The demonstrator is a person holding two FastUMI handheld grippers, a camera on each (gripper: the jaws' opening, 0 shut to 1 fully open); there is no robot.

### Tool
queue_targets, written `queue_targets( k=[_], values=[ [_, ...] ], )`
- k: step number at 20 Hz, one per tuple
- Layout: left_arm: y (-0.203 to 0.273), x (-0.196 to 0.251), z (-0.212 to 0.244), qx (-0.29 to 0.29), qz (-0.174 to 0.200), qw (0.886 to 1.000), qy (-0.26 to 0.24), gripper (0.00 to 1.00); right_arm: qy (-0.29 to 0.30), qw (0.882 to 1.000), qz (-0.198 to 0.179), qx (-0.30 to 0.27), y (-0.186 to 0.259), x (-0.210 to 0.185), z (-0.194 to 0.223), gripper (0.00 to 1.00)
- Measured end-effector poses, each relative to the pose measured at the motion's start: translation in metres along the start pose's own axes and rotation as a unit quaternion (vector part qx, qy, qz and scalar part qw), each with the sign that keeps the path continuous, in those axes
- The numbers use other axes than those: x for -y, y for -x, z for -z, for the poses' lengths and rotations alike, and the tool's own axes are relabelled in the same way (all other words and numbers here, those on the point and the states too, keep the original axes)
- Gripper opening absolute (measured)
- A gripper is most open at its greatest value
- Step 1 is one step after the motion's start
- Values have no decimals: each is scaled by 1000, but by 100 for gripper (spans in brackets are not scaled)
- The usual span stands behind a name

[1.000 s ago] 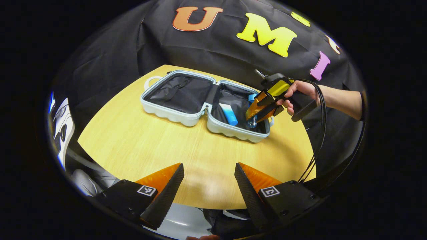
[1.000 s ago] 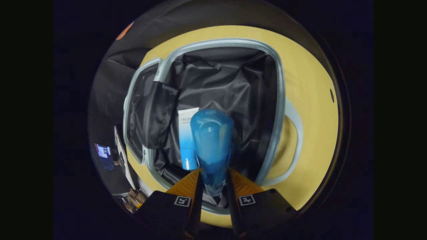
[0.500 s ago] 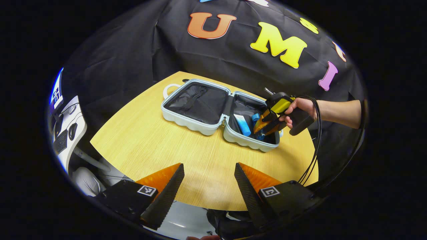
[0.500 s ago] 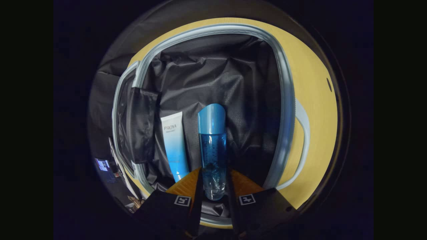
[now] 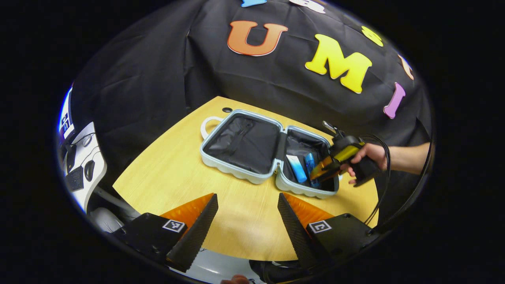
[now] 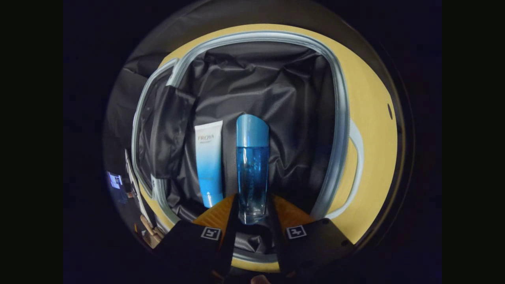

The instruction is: First open the suitcase, pack the skin care products into it, and then close the suitcase.

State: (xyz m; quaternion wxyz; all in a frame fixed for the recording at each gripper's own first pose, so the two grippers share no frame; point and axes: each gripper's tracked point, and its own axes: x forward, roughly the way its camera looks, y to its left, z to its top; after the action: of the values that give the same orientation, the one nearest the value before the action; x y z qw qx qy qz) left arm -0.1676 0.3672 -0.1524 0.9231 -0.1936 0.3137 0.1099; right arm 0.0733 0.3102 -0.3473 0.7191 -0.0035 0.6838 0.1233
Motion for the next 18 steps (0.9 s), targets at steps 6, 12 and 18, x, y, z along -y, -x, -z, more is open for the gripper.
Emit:
queue_targets(
  k=[6,12,18],
  values=[
    [-99,-83,-107,22,10,995,92,98,98,977,4,188,94,12,11,66],
    [-226,-169,-114,-49,-65,996,28,97,114,944,-3,311,190,56,59,65],
    [-292,-190,-121,-65,-107,992,-25,94,-7,947,25,321,211,125,89,69]
  ],
)
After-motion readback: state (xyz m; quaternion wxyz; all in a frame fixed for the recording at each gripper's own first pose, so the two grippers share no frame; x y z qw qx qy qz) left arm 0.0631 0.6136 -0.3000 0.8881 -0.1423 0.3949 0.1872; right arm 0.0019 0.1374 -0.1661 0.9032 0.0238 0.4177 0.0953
